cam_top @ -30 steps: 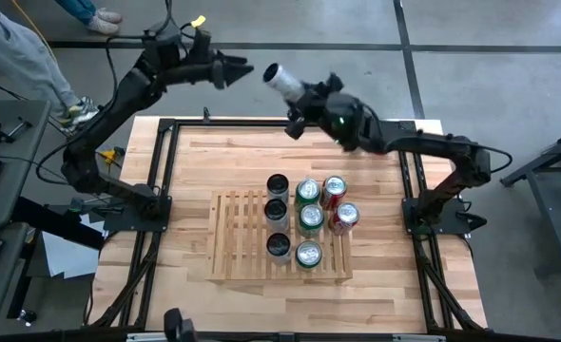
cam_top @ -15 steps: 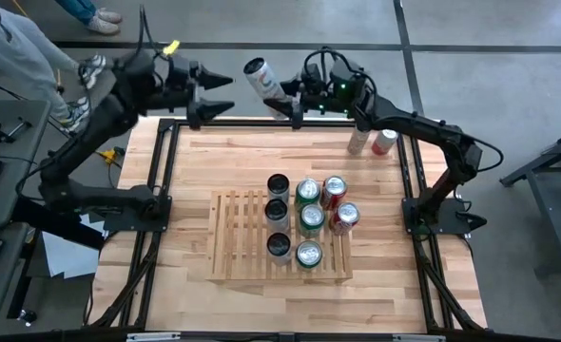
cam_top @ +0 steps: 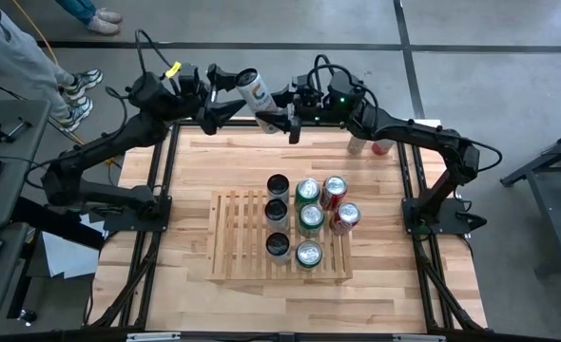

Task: Place canned beverage on shelf
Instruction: Put the left white-yellow soda can on the shelf

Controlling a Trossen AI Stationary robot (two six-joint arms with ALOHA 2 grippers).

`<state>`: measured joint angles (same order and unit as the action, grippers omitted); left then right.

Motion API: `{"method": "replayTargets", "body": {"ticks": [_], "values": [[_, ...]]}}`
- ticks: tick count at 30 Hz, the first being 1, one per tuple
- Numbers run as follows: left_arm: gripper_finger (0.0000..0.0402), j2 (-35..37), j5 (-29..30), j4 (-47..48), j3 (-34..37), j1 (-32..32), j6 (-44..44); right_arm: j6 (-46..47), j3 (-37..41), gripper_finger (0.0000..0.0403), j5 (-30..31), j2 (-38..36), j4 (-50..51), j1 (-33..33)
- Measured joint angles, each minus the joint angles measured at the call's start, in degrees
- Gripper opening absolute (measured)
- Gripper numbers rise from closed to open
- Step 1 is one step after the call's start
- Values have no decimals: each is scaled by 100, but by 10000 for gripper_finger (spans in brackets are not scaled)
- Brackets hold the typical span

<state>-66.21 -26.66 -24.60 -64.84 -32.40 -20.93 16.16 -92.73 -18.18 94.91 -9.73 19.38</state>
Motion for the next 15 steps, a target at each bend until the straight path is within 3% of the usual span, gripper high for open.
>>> {"method": "replayTargets", "body": {"ticks": [15], "values": [[376, -324, 191, -568, 7, 318, -199, -11, 0, 232, -29, 4, 75, -105]]}}
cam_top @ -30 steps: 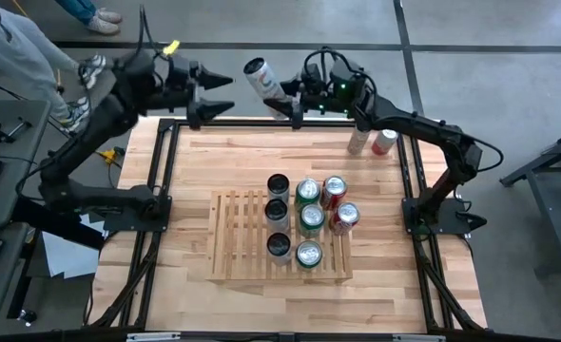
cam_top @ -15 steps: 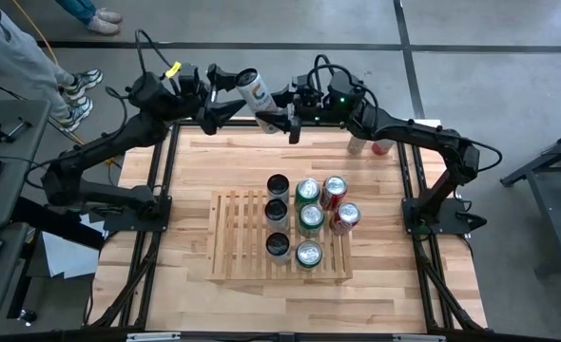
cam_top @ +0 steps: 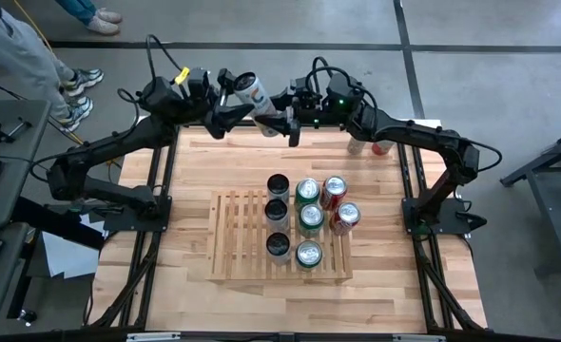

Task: Place canned beverage on shelf
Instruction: Put the left white-yellow soda can on the shelf

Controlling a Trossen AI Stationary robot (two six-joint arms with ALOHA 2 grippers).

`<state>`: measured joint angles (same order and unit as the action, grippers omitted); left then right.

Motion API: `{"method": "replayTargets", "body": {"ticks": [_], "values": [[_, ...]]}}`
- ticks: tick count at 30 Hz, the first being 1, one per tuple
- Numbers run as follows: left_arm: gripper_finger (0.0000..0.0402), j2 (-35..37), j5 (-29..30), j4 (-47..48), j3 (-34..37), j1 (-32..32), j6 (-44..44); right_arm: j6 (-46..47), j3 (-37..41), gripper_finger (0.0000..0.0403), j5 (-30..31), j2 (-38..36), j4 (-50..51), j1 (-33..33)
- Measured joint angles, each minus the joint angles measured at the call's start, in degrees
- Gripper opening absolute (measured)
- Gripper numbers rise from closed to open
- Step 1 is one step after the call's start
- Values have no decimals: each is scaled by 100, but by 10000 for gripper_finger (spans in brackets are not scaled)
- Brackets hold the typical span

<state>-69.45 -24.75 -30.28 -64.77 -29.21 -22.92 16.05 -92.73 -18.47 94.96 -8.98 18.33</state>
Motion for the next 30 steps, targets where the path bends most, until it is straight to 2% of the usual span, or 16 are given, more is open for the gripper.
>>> {"method": "replayTargets", "body": {"ticks": [4, 12, 16, 21, 24, 30], "values": [[338, -4, 129, -6, 0, 0, 0, 0, 0, 232, 21, 0, 1, 0], [232, -9, 375, -7, 0, 2, 23, -3, 0, 232, -10, 0, 12, 0], [232, -4, 373, 9, 0, -9, 64, -49, 0, 244, -47, 0, 12, 0], [232, 234, 321, 263, 7, -297, 176, -172, -2, 328, -1, -90, 57, 71], [232, 497, 432, 583, 2, -555, 317, -229, -24, 362, -23, -212, 155, 171], [232, 1083, 298, 1560, 2, -873, 568, -326, -9, 378, -49, -393, 663, 396]]}}
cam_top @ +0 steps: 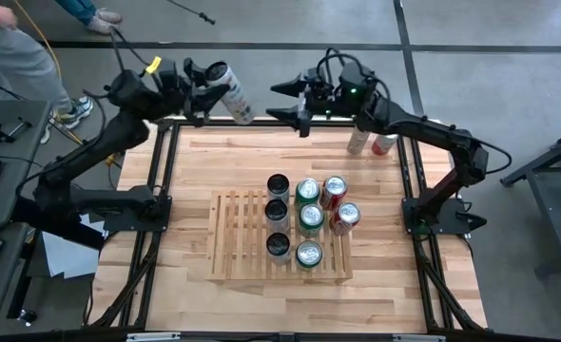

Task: Place canned beverage on shelf
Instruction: Put the left white-yellow soda can on the shelf

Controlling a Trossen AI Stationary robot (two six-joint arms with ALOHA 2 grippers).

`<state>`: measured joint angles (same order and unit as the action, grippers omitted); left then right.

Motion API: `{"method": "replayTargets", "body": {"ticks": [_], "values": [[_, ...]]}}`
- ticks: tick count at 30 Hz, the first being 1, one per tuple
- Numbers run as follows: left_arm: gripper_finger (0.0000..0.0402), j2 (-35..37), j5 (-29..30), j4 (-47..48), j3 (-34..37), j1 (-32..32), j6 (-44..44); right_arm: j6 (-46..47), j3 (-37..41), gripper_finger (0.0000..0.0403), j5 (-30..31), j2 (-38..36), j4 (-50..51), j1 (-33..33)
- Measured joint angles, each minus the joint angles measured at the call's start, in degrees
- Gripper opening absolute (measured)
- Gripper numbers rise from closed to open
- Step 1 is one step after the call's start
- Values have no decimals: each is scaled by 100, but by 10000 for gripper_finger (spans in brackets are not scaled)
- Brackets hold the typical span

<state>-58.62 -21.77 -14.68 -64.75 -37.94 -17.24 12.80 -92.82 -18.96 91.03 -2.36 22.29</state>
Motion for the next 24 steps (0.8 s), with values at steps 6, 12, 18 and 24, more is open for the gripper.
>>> {"method": "replayTargets", "body": {"ticks": [6, 12, 18, 24], "values": [[232, 845, -1, 1216, -2, 94, 535, 20, 0, 380, 20, -359, 687, 290], [232, 1555, -16, 2488, -2, 406, 557, 178, 0, 380, 105, -853, 1577, 398], [232, 2017, 9, 2701, -4, 1006, 25, 167, 7, 380, 580, -1416, 2603, 312], [232, 2008, 763, 2715, -9, 1928, -342, -112, 7, 381, 919, -1898, 3514, 11]]}}
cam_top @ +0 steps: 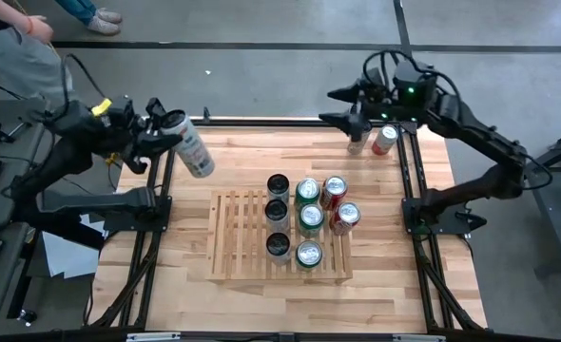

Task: Place canned beverage on shelf
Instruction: Put the left white-yellow soda can on the shelf

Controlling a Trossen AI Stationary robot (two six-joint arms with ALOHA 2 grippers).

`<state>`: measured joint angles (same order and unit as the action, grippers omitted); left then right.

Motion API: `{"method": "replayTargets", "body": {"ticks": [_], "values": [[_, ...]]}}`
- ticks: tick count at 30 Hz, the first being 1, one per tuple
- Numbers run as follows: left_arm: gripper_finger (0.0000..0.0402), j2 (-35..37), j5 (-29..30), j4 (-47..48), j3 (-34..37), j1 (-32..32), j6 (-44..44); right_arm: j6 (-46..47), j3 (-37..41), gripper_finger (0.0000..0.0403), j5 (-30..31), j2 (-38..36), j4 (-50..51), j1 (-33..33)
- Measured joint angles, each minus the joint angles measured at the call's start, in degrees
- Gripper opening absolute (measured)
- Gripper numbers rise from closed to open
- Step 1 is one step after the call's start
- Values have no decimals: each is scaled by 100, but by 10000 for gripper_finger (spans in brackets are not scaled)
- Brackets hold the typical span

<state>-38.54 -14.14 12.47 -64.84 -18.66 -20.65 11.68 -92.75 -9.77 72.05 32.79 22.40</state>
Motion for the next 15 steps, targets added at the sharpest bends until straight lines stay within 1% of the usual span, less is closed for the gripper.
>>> {"method": "replayTargets", "body": {"ticks": [3, 7, 10, 13, 15], "values": [[232, -271, 648, 22, 0, 675, 12, -164, 0, 381, 34, -175, 484, -172], [232, -865, 1762, 26, 1, 1667, 124, -386, 0, 381, 37, -314, 1133, -388], [232, -1239, 2536, 46, 17, 2278, 127, -572, 0, 381, 38, -385, 1410, -523], [232, -1430, 3105, -246, 15, 2763, 123, -739, 0, 381, 38, -411, 1543, -603], [232, -1527, 3354, -534, 15, 3023, 131, -791, 0, 381, 43, -437, 1697, -633]]}}
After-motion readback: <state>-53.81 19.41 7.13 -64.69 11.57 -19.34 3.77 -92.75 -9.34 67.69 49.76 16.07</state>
